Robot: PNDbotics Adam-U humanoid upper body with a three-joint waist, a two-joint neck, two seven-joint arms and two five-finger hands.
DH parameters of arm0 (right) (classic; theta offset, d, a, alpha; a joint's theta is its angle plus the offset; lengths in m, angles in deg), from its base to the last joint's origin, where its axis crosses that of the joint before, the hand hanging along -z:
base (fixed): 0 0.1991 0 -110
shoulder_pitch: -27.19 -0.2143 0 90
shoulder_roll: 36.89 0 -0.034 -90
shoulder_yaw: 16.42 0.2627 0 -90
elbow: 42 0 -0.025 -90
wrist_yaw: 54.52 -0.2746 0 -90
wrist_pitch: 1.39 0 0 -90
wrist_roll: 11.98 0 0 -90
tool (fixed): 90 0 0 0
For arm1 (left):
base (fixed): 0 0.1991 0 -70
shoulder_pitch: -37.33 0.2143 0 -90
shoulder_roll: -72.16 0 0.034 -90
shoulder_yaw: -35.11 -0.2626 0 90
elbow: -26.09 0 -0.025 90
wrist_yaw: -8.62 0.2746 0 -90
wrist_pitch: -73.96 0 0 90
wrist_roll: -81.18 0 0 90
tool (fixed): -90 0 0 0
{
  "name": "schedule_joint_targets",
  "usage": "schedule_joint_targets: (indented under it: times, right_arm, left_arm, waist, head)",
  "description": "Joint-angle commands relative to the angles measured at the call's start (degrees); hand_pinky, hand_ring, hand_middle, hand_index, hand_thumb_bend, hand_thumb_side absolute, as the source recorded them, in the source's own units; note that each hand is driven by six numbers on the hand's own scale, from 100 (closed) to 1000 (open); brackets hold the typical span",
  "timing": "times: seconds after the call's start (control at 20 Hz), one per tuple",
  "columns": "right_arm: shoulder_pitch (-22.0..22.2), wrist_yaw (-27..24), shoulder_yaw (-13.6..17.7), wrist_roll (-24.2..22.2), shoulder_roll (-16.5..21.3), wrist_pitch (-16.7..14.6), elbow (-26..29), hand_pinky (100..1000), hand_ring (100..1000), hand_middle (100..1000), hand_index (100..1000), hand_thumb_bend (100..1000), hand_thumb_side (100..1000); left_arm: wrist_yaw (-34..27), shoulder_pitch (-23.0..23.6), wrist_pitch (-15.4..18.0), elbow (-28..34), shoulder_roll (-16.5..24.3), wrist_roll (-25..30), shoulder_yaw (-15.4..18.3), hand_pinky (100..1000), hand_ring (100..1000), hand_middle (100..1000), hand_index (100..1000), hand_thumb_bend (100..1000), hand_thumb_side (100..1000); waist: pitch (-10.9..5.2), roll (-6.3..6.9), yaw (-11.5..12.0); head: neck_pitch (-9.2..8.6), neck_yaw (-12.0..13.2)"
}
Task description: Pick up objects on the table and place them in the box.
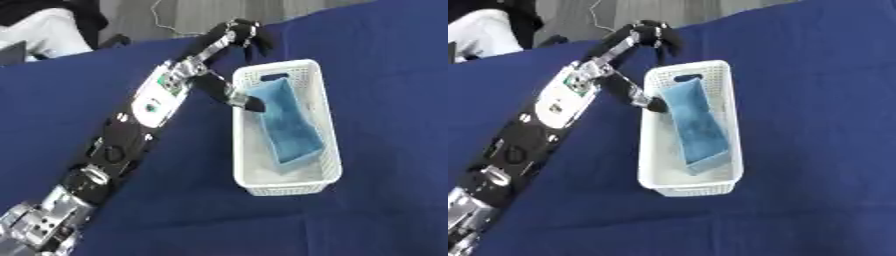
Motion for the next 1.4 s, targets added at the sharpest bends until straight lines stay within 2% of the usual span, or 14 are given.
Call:
schedule_joint_targets:
  times: [0.05, 0.1, 0.2, 0.35, 0.4, 0.45, 0.5, 0.55, 0.6, 0.65, 0.8, 1.0, 1.25, 1.4]
  right_arm:
    - [-0.27, -0.08, 0.26, 0.22, -0.02, -0.08, 0.46, 297, 447, 450, 620, 100, 596]
    - [-0.22, -0.05, 0.33, 0.19, 0.08, -0.17, 0.46, 296, 446, 450, 620, 100, 596]
    - [0.02, 0.10, 0.49, 0.19, 0.34, -0.27, 0.46, 298, 448, 452, 621, 100, 600]
    - [0.54, 0.51, 0.60, 0.26, 0.59, -0.01, 0.46, 298, 449, 453, 622, 100, 604]
    - [0.82, 0.70, 0.65, 0.31, 0.67, 0.15, 0.46, 298, 449, 453, 622, 100, 604]
    - [1.05, 0.87, 0.72, 0.37, 0.71, 0.29, 0.46, 299, 449, 453, 623, 100, 608]
    - [1.30, 1.08, 0.83, 0.47, 0.73, 0.45, 0.46, 299, 449, 453, 622, 100, 606]
    - [1.45, 1.26, 0.88, 0.51, 0.73, 0.55, 0.46, 300, 451, 454, 624, 100, 609]
    - [1.63, 1.47, 0.91, 0.41, 0.74, 0.58, 0.46, 300, 450, 454, 623, 100, 609]
    - [1.75, 1.61, 0.93, 0.32, 0.74, 0.55, 0.46, 301, 451, 455, 624, 100, 610]
    - [2.07, 1.76, 1.05, 0.08, 0.80, 0.13, 0.46, 301, 452, 456, 625, 100, 609]
    - [2.25, 1.66, 0.99, -0.37, 0.69, -0.49, 0.46, 301, 454, 460, 629, 100, 605]
    - [2.44, 1.37, 1.05, -0.60, 0.73, -1.38, 0.46, 305, 465, 470, 638, 100, 606]
    - [2.71, 1.43, 1.33, 0.69, 0.78, -1.75, 0.46, 336, 508, 497, 653, 100, 623]
  left_arm:
    - [-1.95, -0.19, 0.97, 2.85, 1.99, -3.37, 2.26, 299, 543, 554, 705, 639, 561]
    - [-2.42, 0.29, 1.47, 4.71, 2.63, -5.67, 3.17, 309, 555, 563, 714, 657, 563]
    - [-1.80, 1.33, 2.02, 8.93, 4.66, -9.99, 5.64, 295, 525, 532, 689, 619, 565]
    - [-1.95, 3.23, 1.03, 13.87, 7.89, -15.86, 8.89, 304, 531, 538, 693, 608, 582]
    - [-3.38, 4.22, 0.68, 15.29, 8.97, -17.98, 9.96, 304, 531, 539, 693, 607, 583]
    - [-5.15, 5.09, 0.40, 16.54, 9.66, -19.82, 10.76, 301, 525, 524, 665, 565, 550]
    - [-7.72, 5.98, 0.41, 17.88, 9.98, -22.18, 11.55, 305, 531, 536, 680, 594, 577]
    - [-9.84, 6.73, 0.46, 18.97, 10.17, -23.92, 12.04, 295, 515, 508, 642, 544, 541]
    - [-12.26, 7.83, 0.86, 20.31, 10.15, -25.92, 12.59, 294, 515, 509, 643, 542, 537]
    - [-13.88, 8.80, 1.14, 21.38, 10.22, -27.16, 12.96, 305, 523, 516, 643, 553, 568]
    - [-16.92, 12.35, 1.44, 24.08, 9.84, -28.90, 13.73, 309, 526, 523, 647, 554, 583]
    - [-18.74, 13.06, 0.39, 26.05, 8.85, -29.02, 14.32, 327, 537, 540, 666, 538, 588]
    - [-18.45, 13.71, -1.05, 30.90, 6.00, -28.96, 14.34, 341, 543, 550, 671, 522, 603]
    - [-17.08, 15.32, -1.36, 33.81, 3.26, -29.14, 14.75, 359, 583, 586, 683, 511, 610]
  waist:
    - [-1.21, -0.55, 0.48]
    - [-1.13, -0.64, 0.69]
    - [-1.05, -0.82, 1.50]
    - [-1.09, -0.88, 3.33]
    - [-1.10, -0.92, 4.25]
    - [-1.08, -1.01, 5.07]
    - [-1.00, -1.18, 6.09]
    - [-0.91, -1.38, 6.87]
    - [-0.77, -1.72, 7.95]
    - [-0.68, -2.00, 8.71]
    - [-0.47, -3.21, 11.33]
    - [-0.22, -4.74, 14.01]
    - [-0.14, -6.30, 15.87]
    - [-0.04, -7.16, 16.73]
  head:
    - [-1.24, -0.48]
    - [-1.34, -0.67]
    - [-1.12, -1.21]
    - [-0.63, -1.81]
    - [-0.55, -2.11]
    - [-0.54, -2.32]
    - [-0.63, -2.57]
    - [-0.73, -2.72]
    - [-0.87, -2.94]
    - [-0.95, -3.09]
    - [-1.36, -3.21]
    - [-2.60, -2.06]
    - [-3.15, -2.36]
    - [-3.32, -3.84]
